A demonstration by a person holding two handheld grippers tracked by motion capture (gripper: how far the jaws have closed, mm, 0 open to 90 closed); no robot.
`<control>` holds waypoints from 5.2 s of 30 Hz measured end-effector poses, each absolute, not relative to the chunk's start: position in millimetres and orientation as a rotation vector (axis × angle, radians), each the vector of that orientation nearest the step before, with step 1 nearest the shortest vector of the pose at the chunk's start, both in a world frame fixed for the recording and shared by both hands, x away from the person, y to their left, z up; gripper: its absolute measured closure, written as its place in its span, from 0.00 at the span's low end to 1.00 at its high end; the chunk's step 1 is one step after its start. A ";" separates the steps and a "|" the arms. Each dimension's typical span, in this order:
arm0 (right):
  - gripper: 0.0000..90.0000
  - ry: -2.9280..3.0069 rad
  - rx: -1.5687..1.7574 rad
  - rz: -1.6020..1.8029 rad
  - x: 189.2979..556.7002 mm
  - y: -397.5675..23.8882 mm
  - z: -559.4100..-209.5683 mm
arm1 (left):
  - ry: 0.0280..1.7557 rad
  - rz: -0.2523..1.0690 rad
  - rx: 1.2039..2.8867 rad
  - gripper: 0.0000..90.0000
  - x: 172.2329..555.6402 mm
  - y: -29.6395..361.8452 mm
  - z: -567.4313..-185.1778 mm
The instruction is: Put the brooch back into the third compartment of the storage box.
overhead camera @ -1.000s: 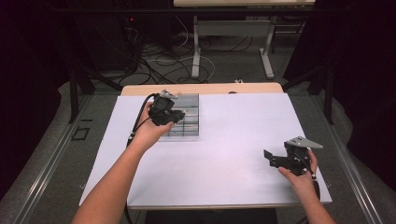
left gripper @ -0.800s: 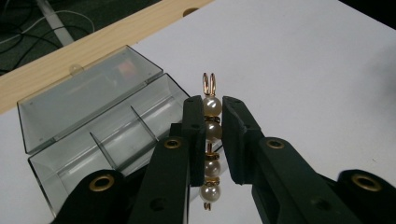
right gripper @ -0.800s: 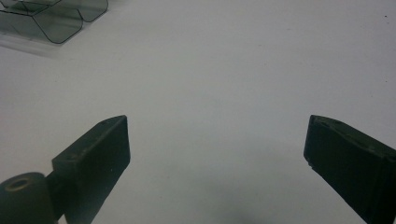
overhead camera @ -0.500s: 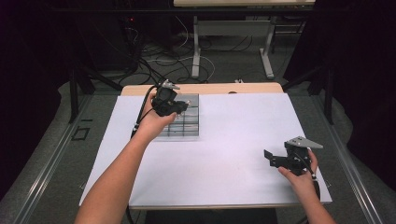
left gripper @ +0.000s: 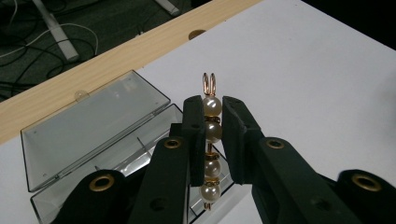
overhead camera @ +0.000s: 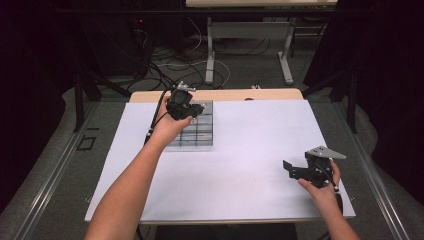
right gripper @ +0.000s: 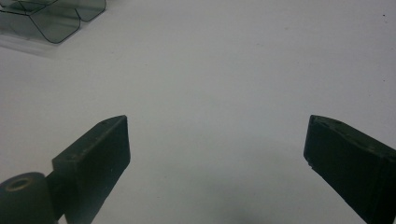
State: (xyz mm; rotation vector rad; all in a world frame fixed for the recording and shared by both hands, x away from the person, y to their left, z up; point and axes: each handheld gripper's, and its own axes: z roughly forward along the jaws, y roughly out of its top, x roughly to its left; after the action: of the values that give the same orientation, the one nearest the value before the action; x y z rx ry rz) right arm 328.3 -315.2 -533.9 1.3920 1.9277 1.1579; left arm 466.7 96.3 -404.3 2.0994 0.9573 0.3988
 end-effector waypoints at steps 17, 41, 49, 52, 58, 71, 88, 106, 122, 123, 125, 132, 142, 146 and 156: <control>0.08 1.928 1.396 1.158 328.6 -315.1 -534.5 | 0.967 0.425 2.084 0.89 484.3 88.9 -419.0; 0.08 1.918 1.401 1.159 328.5 -315.5 -533.8 | 0.980 0.430 2.082 0.89 505.4 87.3 -440.6; 0.08 1.923 1.396 1.159 328.6 -315.8 -534.1 | 1.001 0.447 2.091 0.89 511.1 85.6 -452.0; 0.08 1.916 1.401 1.159 328.4 -316.4 -533.6 | 1.006 0.449 2.099 0.89 512.9 84.0 -456.8; 0.08 1.910 1.407 1.160 328.4 -317.1 -533.4 | 1.005 0.445 2.113 0.89 516.2 80.6 -464.9; 0.08 1.908 1.405 1.158 328.4 -317.2 -533.9 | 1.033 0.459 2.125 0.89 520.2 79.5 -480.9; 0.08 1.903 1.404 1.153 328.7 -316.5 -534.3 | 1.051 0.464 2.148 0.89 526.8 77.6 -493.6; 0.08 1.902 1.406 1.159 328.5 -317.4 -533.6 | 1.056 0.468 2.186 0.89 530.4 73.5 -505.0; 0.08 1.904 1.405 1.159 328.6 -317.5 -533.4 | 1.082 0.455 2.186 0.82 528.9 75.2 -508.5; 0.08 1.905 1.401 1.155 328.5 -317.5 -533.3 | 1.081 0.457 2.188 0.82 528.8 75.8 -507.9; 0.08 1.895 1.406 1.160 328.3 -316.8 -532.8 | 1.087 0.459 2.186 0.80 528.3 77.0 -506.7; 0.08 1.903 1.407 1.159 328.4 -315.8 -533.1 | 1.115 0.439 2.169 0.77 525.5 79.3 -504.5; 0.08 1.911 1.385 1.158 329.1 -315.8 -533.1 | 1.129 0.422 2.162 0.71 518.9 87.1 -498.1; 0.08 1.913 1.389 1.155 328.9 -315.2 -533.0 | 1.135 0.409 2.173 0.68 515.8 88.7 -495.6; 0.08 1.918 1.386 1.155 329.2 -316.0 -533.5 | 1.126 0.389 2.163 0.68 506.8 89.4 -490.5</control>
State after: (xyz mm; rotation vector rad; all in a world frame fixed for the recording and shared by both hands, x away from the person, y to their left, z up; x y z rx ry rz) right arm 329.2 -316.0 -533.5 1.3861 1.9175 1.1546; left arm 506.8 89.4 -490.5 2.1627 1.1261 0.3891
